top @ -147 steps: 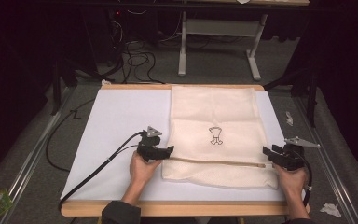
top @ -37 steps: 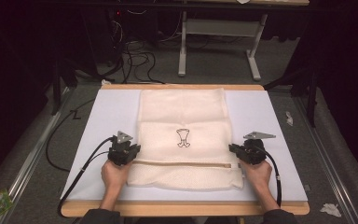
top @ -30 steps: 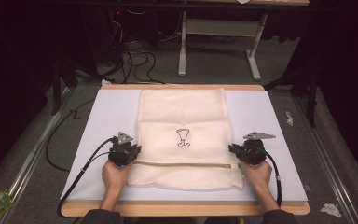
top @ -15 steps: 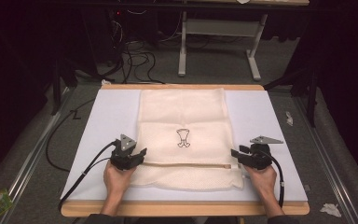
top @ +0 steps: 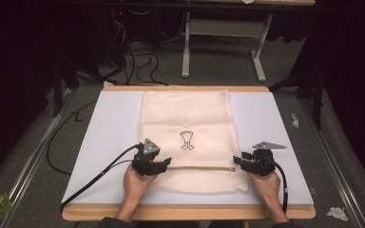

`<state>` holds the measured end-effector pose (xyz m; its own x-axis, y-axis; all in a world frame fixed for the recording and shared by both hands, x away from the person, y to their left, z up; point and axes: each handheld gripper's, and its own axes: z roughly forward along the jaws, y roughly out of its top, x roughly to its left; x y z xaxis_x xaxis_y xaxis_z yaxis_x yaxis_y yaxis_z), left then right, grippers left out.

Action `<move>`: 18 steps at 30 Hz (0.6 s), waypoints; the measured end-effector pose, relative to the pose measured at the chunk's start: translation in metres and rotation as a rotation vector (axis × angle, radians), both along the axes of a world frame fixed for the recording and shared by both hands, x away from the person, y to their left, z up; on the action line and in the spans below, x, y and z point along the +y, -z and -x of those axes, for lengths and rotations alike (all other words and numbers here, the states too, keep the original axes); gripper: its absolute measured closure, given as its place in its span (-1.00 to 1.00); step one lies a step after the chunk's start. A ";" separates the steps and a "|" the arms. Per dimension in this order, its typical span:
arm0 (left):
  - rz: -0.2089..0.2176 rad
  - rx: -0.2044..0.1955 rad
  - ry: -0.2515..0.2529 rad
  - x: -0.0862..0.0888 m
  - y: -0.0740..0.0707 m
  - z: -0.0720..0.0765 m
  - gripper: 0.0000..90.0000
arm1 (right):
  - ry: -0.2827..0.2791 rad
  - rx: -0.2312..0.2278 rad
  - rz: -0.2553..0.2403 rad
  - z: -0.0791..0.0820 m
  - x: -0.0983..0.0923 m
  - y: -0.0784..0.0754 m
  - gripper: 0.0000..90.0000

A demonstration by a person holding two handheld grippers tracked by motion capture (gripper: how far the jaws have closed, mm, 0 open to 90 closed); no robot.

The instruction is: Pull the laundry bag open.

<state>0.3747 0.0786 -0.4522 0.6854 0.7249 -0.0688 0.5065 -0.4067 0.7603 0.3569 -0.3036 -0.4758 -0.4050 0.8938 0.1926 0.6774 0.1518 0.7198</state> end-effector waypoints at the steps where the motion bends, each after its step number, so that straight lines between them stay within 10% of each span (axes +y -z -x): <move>1: -0.001 0.002 0.010 -0.005 0.000 0.000 -0.08 | -0.005 0.003 -0.005 0.000 0.001 0.001 0.23; 18: 0.041 0.041 0.117 -0.056 -0.002 -0.005 -0.11 | -0.069 0.031 0.081 -0.003 0.010 -0.003 0.88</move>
<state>0.3801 0.0225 -0.4499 0.7610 0.6363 -0.1262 0.4884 -0.4338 0.7572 0.3597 -0.2935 -0.4732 -0.4609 0.8773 0.1338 0.6848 0.2557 0.6824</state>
